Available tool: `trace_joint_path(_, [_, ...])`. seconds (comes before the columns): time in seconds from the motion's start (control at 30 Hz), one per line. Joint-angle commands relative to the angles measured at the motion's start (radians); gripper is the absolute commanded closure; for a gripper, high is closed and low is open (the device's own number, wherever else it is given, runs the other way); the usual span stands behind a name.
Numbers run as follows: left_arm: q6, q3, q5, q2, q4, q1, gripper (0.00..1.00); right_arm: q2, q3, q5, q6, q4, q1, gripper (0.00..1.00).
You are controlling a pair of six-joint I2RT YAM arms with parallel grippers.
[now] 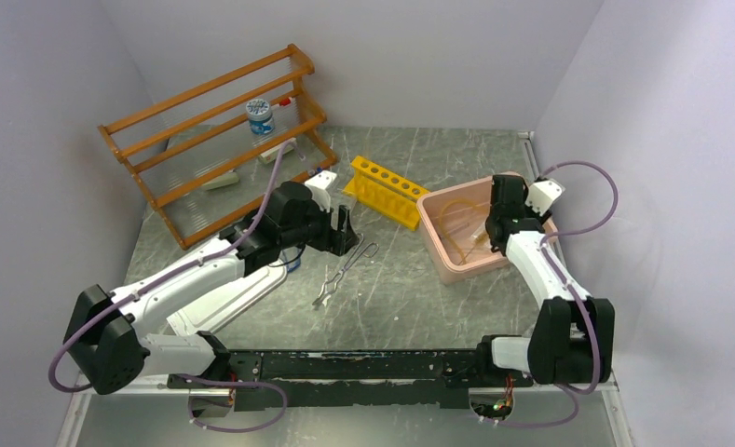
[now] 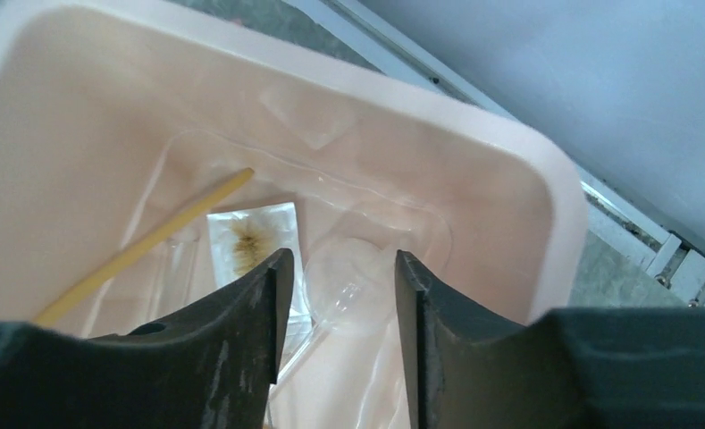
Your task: Organize the chemistry lab equipment
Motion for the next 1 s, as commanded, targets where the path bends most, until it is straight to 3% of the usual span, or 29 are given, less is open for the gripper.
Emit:
trace_joint_path(0.0, [-0.004, 0.015, 0.011, 0.032, -0.034, -0.004, 0.18, -0.070, 0.087, -0.049, -0.015, -0.097, -0.008, 0.49])
trace_joint_path(0.27, [0.000, 0.005, 0.027, 0.106, -0.128, -0.004, 0.21, -0.168, 0.208, -0.354, -0.121, -0.188, -0.009, 0.45])
trace_joint_path(0.53, [-0.005, -0.002, 0.012, 0.222, -0.235, -0.006, 0.38, -0.267, 0.241, -0.800, -0.136, -0.135, 0.064, 0.44])
trace_joint_path(0.73, [-0.029, -0.045, -0.068, 0.233, -0.371, -0.007, 0.33, -0.312, 0.230, -0.860, -0.092, -0.098, 0.208, 0.43])
trace_joint_path(0.97, [0.006, -0.091, -0.013, 0.240, -0.405, -0.007, 0.45, -0.302, 0.161, -0.891, -0.018, 0.002, 0.361, 0.43])
